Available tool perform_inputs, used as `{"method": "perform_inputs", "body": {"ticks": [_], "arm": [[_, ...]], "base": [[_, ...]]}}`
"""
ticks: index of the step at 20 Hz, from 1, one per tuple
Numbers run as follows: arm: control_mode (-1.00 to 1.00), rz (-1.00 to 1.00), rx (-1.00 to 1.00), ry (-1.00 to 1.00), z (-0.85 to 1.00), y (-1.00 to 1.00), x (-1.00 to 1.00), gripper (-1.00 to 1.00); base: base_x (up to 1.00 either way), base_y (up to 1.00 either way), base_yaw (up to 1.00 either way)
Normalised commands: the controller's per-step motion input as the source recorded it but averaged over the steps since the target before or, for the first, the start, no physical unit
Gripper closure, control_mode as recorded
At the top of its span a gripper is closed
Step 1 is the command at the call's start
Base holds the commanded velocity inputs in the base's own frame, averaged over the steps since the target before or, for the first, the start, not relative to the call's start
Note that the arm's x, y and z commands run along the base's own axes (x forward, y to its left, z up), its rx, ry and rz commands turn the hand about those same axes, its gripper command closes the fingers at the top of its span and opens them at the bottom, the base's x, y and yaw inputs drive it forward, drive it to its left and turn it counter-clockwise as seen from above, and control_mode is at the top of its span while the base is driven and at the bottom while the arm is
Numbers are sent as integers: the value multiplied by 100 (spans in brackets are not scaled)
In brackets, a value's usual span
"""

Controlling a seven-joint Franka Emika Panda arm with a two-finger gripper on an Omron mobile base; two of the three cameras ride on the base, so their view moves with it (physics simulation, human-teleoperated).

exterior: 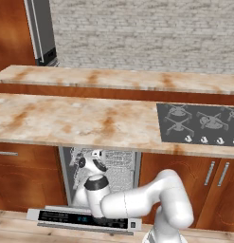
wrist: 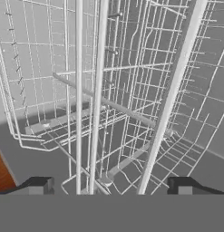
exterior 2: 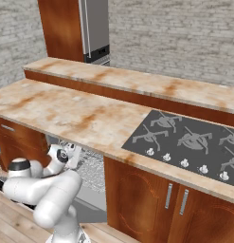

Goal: Open the dishwasher door and pull out the top rack.

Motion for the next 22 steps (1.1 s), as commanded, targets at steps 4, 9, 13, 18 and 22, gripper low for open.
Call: {"method": "perform_inputs", "body": {"ticks": [4, 9, 13, 18, 22], "arm": [[-100, 0, -17, -10, -65, 0, 0, -100], [-100, 0, -17, -8, -69, 0, 0, -100], [-100, 0, -13, -2, -71, 0, 0, -100], [-100, 0, -9, 0, -70, 0, 0, -100], [-100, 0, -1, 5, -73, -1, 0, -100]], "base": [[0, 0, 0], [0, 0, 0], [0, 0, 0], [0, 0, 0], [0, 0, 0]]}}
